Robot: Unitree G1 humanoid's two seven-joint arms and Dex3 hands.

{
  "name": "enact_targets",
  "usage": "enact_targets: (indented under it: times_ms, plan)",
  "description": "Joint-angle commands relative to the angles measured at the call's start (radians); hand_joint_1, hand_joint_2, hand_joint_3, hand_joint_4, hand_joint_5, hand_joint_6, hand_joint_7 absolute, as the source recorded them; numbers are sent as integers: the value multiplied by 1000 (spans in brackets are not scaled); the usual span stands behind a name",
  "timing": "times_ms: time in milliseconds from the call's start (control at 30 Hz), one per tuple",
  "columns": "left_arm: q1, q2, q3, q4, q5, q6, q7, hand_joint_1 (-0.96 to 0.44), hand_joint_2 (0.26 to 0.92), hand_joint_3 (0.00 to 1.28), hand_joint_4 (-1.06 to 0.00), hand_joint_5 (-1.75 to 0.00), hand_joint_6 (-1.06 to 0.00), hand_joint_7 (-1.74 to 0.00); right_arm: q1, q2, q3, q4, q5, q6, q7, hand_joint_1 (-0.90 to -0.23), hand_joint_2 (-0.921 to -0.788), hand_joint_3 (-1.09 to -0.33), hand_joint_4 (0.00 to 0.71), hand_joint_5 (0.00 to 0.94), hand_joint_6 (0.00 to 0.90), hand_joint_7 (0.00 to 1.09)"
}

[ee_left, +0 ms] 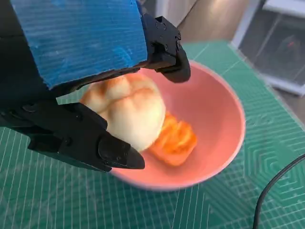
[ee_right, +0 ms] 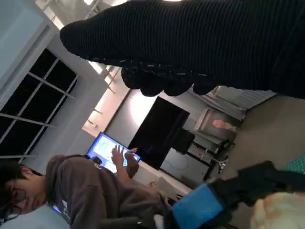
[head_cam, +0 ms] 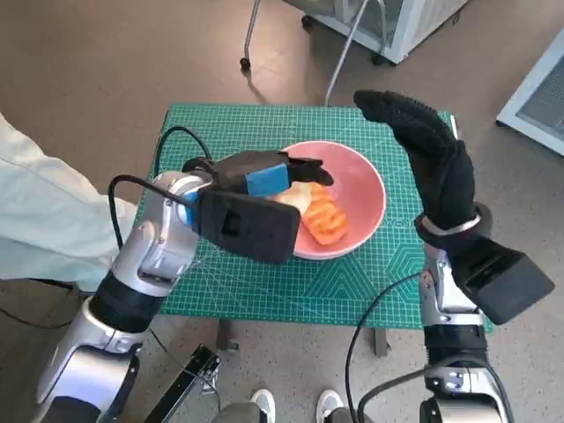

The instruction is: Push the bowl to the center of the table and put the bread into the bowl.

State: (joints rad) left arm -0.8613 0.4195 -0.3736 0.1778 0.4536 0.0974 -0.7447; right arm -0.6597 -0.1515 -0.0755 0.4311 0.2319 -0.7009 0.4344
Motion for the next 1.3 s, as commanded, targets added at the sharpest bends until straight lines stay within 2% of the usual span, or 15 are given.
enact_targets:
  times_ms: [33,267,467,700,900,1200,1300]
  plan:
    - [-2,6,38,16,-37,-57,40,-73,803,99,-267,-17,-335,-544,8,8,-3,25,-1,-4,0,-684,-921,-829,265,42,-1,753]
    - [35,-5,124,34,-120,-142,134,-98,823,72,-337,-21,-336,-655,4,16,-5,37,1,-10,-3,-676,-921,-832,266,42,-1,767]
    - [90,-59,229,108,-214,-319,313,-202,862,74,-381,-32,-307,-653,2,24,-10,33,2,-14,-12,-669,-921,-826,267,43,-1,773]
    - [166,-140,334,116,-309,-462,490,-351,915,58,-418,-20,-293,-515,-7,32,-14,24,-3,-11,-31,-672,-921,-818,269,43,-1,776]
    - [232,-194,366,46,-373,-476,541,-394,920,88,-415,-12,-256,-467,-12,37,-12,8,-17,-3,-59,-683,-921,-815,270,43,-1,780]
    - [287,-212,388,-47,-473,-486,518,-387,921,141,-379,-1,-215,-471,-25,42,-11,-13,-45,12,-102,-678,-921,-817,270,40,-1,808]
    - [293,-215,391,-59,-491,-495,515,-386,921,158,-374,0,-179,-524,-28,43,-11,-16,-50,15,-112,-673,-921,-818,269,40,-1,811]
